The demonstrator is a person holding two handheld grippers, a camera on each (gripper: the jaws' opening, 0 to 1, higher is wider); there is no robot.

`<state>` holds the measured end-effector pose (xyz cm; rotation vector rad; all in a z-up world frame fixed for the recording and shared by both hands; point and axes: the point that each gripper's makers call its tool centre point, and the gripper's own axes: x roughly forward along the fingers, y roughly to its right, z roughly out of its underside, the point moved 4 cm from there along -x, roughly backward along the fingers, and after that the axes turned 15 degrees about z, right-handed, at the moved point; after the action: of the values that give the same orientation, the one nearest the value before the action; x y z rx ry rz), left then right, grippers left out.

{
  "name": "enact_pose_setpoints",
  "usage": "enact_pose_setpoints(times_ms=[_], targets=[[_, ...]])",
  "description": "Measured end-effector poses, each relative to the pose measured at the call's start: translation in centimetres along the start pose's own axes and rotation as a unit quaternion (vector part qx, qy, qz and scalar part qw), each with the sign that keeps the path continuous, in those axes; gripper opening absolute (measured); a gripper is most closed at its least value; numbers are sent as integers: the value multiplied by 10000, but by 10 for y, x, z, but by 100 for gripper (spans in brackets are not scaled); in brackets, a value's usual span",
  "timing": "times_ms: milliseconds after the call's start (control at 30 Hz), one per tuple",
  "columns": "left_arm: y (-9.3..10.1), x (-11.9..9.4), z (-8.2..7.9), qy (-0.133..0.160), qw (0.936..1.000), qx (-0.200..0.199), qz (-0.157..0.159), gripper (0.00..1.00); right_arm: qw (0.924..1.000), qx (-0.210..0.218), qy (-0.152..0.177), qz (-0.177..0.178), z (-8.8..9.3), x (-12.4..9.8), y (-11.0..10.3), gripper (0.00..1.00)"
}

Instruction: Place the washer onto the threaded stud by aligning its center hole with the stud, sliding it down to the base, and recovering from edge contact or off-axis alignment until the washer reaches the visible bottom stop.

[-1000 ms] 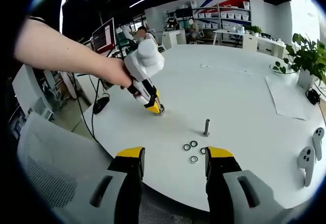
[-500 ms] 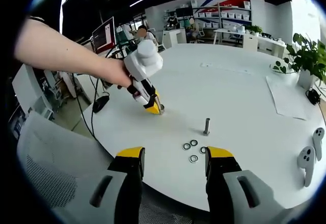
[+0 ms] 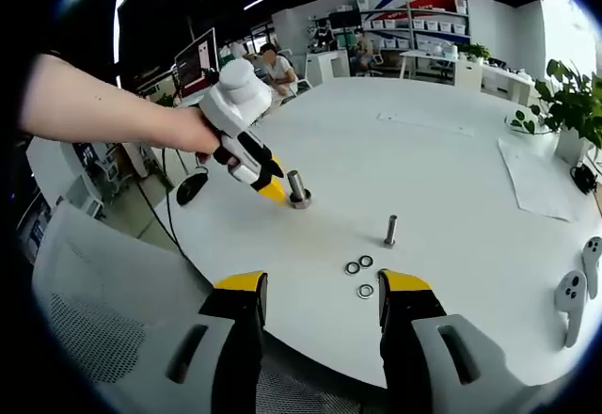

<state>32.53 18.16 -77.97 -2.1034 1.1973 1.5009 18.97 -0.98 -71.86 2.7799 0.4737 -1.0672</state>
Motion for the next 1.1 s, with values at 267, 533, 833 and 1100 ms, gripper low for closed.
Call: enact_pose_setpoints(times_ms=[267,533,833,1100], targets=[[11,-31,10,655,9970,-211,-352,31,9999,-147,-3,-86,1,-1,-5,50],[42,-50,14,1281,9904,-341,-398,32,9995,-238,59,-184,-1,-2,-10,50],[73,-77,15,2188,9734,-377,-572,32,9990,-328,135,-267,-4,-4,-14,50],[89,-94,20,2652,9613,-370,-648,32,9986,-410,152,-303,-4,-4,-17,50]])
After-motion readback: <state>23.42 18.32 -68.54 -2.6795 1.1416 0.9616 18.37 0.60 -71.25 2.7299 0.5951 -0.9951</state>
